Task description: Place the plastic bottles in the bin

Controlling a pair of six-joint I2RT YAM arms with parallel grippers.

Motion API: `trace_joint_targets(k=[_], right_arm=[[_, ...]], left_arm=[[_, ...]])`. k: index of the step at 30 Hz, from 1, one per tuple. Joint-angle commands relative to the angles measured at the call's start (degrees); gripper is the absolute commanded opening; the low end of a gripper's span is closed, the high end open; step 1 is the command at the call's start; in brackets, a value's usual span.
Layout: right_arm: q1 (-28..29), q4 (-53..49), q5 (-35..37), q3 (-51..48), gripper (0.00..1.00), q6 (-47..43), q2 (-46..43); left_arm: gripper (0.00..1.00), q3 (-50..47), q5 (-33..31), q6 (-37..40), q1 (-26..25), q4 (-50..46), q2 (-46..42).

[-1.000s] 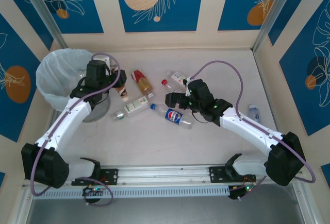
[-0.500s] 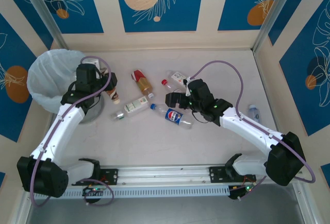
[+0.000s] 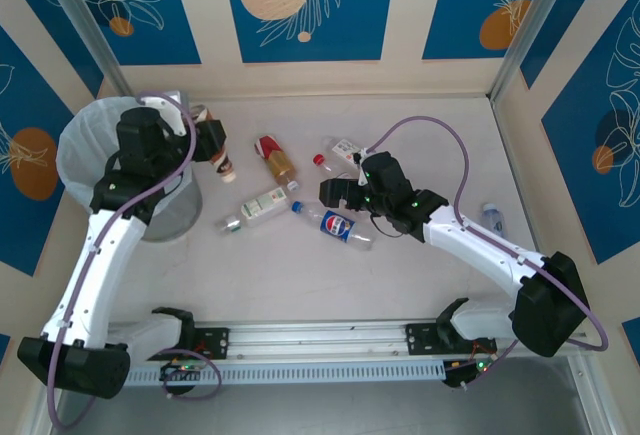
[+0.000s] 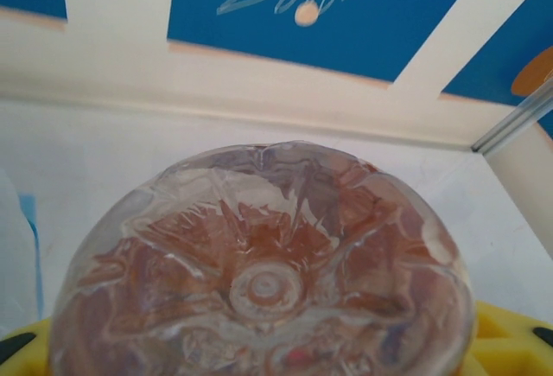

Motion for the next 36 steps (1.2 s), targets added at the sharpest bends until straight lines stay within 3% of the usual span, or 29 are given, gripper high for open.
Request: trace_joint_targets(k=[1, 11, 19, 28, 36], right_arm=[[-0.3, -0.6, 0.3, 2.0, 1.0, 0.7, 0.5], [-0.3, -0.6, 0.5, 2.0, 1.0, 1.2, 0.6], [-0.3, -0.5, 0.6, 1.6, 1.0, 1.1, 0.2], [-0.3, -1.0, 1.1, 1.4, 1.0, 0.8, -0.1], [-0.4, -1.6, 2.0, 0.9, 1.0, 0.7, -0.6]], left_arm=[[0.48, 4.3, -6.0, 4.0, 0.7, -0.6, -1.0], [0.48, 7.7, -21.4, 10.3, 2.5, 6.8, -1.2], [0.48, 10.1, -35.4, 10.3, 6.4, 5.5, 1.6], [0.48, 8.2, -33.2, 3.6, 13.2, 0.8, 5.3], [0.48, 5.3, -25.3, -2.8, 19.6, -1.7, 8.3]])
